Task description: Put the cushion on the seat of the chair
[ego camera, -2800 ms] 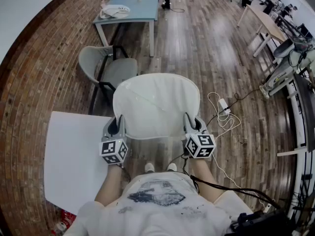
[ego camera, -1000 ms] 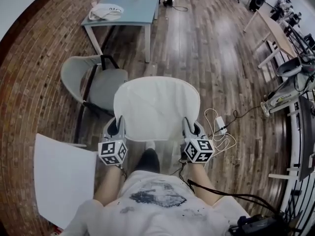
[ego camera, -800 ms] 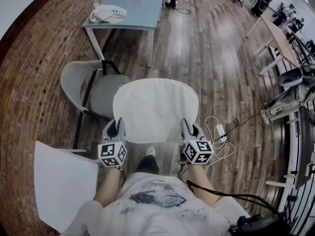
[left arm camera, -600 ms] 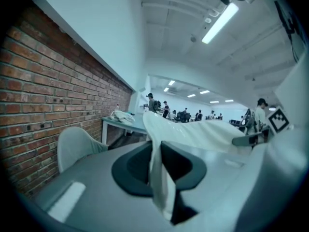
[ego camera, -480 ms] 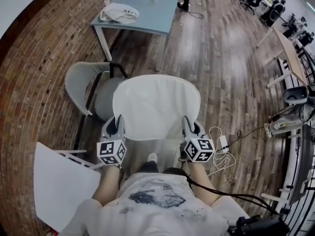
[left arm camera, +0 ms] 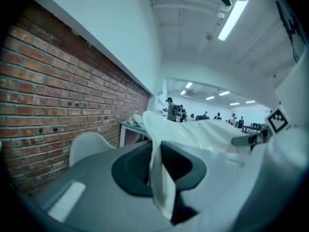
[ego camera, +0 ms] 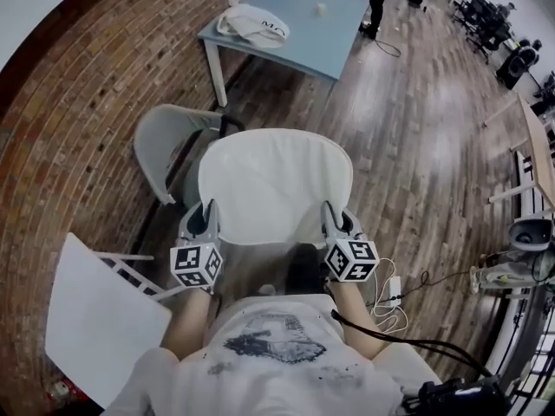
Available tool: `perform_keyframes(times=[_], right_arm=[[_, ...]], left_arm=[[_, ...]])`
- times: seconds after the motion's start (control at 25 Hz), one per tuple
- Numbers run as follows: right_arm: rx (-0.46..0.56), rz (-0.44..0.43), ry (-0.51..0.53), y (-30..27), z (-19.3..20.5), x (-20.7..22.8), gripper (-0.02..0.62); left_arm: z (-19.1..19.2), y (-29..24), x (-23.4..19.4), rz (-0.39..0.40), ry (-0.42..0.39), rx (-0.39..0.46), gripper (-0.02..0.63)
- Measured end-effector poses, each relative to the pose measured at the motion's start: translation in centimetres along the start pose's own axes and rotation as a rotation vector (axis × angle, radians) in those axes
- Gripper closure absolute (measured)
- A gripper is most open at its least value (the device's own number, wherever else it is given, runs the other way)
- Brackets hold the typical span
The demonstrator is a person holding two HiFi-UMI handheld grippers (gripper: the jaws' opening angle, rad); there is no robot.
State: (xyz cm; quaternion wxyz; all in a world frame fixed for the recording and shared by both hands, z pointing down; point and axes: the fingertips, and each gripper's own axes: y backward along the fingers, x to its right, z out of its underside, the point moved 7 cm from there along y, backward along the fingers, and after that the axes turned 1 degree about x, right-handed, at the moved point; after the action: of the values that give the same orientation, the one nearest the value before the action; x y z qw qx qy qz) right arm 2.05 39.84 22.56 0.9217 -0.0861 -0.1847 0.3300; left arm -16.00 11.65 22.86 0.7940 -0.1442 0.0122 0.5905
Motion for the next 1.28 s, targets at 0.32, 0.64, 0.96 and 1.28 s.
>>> perform_keyframes(times=[0.32, 0.64, 0.96, 1.28], right_arm=[[-0.105, -0.224, 0.049, -13.3, -1.8, 2.8, 0.552], [-0.224, -0.476, 0.119, -27.0, -4.9, 3.7, 0.552], [-0.324, -0.711, 0.195, -37.2, -5.8, 1.3, 0.552], [-0.409, -0.776, 0.237, -41.7, -3.8, -2.9, 0.552]], left_arm=[[0.7, -4.7, -2.1, -0.243, 0.050, 0.007, 0.561], [0.3, -9.8, -3.2, -0.514, 0.119, 0.013, 0.561], [0.7, -11.5, -3.9, -0.764, 0.197, 0.029, 0.561], [2.1, -11.3, -7.4, -0.856, 0.253, 0.003, 0.561]])
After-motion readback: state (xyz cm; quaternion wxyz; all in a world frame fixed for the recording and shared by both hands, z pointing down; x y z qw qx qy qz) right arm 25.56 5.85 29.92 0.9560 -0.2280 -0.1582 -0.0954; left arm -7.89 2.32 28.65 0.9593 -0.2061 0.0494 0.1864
